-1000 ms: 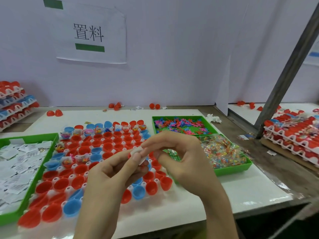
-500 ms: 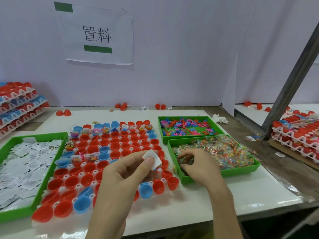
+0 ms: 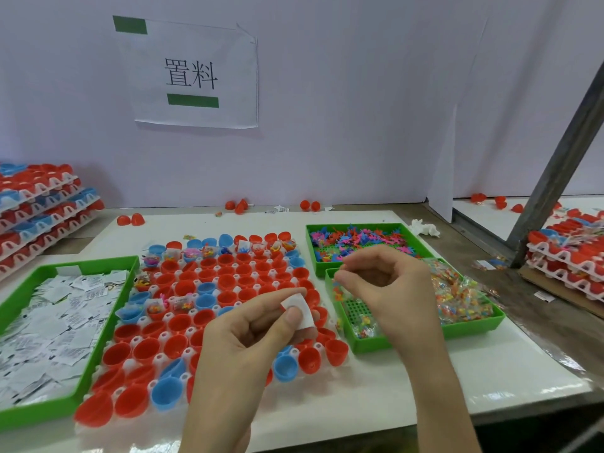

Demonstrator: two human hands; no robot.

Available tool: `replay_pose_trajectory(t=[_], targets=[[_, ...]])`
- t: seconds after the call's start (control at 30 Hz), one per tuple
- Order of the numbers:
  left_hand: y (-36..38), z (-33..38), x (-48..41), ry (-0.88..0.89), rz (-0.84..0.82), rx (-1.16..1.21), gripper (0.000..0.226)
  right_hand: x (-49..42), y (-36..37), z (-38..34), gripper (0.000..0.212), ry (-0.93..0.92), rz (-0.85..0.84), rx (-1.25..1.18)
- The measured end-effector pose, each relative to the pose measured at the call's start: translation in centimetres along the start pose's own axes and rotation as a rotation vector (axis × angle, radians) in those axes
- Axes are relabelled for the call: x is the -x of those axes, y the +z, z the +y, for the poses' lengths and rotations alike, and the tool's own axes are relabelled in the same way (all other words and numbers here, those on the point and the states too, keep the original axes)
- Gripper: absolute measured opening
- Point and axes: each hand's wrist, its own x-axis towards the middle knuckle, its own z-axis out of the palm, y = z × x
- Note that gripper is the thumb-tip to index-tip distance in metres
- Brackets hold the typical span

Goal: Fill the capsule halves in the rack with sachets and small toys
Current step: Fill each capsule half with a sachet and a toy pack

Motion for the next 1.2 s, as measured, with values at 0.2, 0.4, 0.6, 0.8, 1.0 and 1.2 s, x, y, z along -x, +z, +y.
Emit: replay_pose_trajectory(t=[0.2, 0.4, 0.6, 0.8, 1.0, 1.2], targets=[[0.2, 0.6, 0.2, 0.065, 0.077, 0.015, 0.030, 1.9, 1.0, -4.9, 0.018, -0.140, -0.357, -0.600], [0.2, 1.0, 0.2, 0.094, 0.105, -0.005, 0.022, 1.9, 2.1, -4.5, 0.020, -0.143, -0.245, -0.308], [-0.1, 0.8, 0.3, 0.063, 0.058, -0.040, 0.022, 1.9, 2.8, -3.7, 0.019, -0.190, -0.228, -0.132], [-0.8, 1.0, 0.3, 0.024, 0.019, -0.056, 0.023, 2.0, 3.3, -3.5, 0.020, -0.272, -0.242, -0.029], [-1.5, 1.4, 0.4, 0.027, -0.009, -0.129, 0.015, 2.0, 3.9, -3.2, 0.018, -0.342, -0.230, 0.013], [-3.2, 1.7, 0.7, 0.074, 0.023, -0.452, 0.038, 2.3, 4.9, -3.2, 0.024, -0.236, -0.395, -0.060]])
